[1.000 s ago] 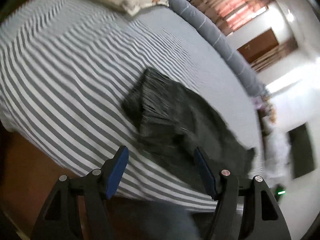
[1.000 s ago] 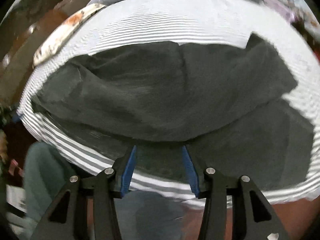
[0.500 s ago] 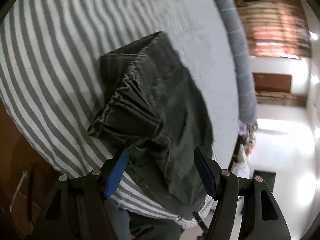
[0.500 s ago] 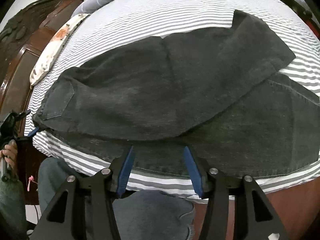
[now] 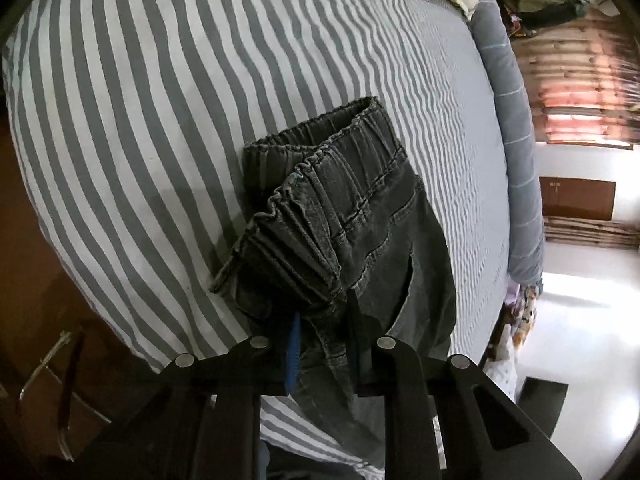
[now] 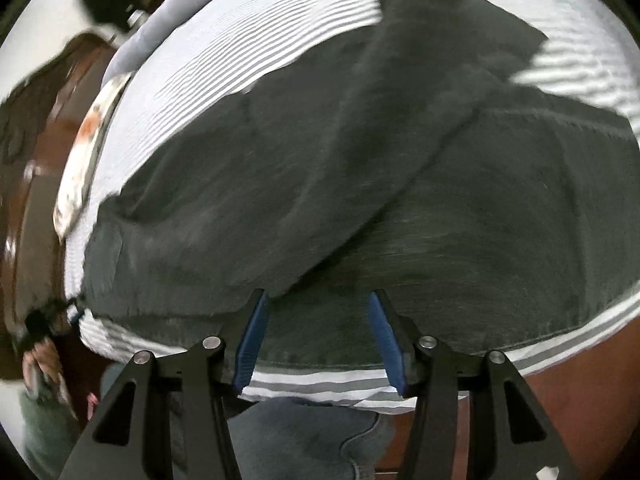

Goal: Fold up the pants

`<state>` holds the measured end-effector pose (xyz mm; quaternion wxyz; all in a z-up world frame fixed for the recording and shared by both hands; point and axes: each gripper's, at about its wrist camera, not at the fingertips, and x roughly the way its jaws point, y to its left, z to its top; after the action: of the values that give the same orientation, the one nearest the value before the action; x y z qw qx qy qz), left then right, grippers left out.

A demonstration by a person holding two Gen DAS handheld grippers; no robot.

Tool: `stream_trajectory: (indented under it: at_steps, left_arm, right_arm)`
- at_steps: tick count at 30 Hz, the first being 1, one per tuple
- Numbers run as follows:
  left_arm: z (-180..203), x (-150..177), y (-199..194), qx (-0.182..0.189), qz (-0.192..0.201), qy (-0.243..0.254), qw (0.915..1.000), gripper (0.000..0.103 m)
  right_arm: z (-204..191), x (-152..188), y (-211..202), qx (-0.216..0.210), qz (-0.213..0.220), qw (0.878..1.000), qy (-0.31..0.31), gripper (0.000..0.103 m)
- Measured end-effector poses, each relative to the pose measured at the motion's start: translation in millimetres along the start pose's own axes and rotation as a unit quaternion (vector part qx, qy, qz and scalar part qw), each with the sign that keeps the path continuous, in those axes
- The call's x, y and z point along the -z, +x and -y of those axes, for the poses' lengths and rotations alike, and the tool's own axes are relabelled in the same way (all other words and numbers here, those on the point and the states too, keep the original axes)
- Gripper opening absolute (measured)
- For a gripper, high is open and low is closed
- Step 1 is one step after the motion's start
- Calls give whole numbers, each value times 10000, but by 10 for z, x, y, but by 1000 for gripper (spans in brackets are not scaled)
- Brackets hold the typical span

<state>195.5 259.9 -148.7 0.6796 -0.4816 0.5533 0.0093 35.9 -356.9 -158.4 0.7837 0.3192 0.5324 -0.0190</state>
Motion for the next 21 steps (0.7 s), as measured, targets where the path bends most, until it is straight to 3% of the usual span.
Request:
stream_trajectory:
  at_steps: [5, 11, 16, 21]
  left_arm:
    - [161, 44, -104, 127, 267, 215, 9993, 18]
    - [366, 75, -248, 399, 540, 532, 9963, 18]
    - [432, 25, -291, 715, 653, 638, 9933, 18]
    - [485, -49, -264, 696, 707, 694, 9926, 18]
  right_arm:
    - [285, -136, -22, -293, 345, 9971, 616, 51]
    - [595, -334, 107, -730, 606, 9853, 1418, 49]
    - [709, -487, 81, -745, 953, 9801, 1576, 37]
    - [834, -724, 97, -584, 1166, 9758, 1754, 23]
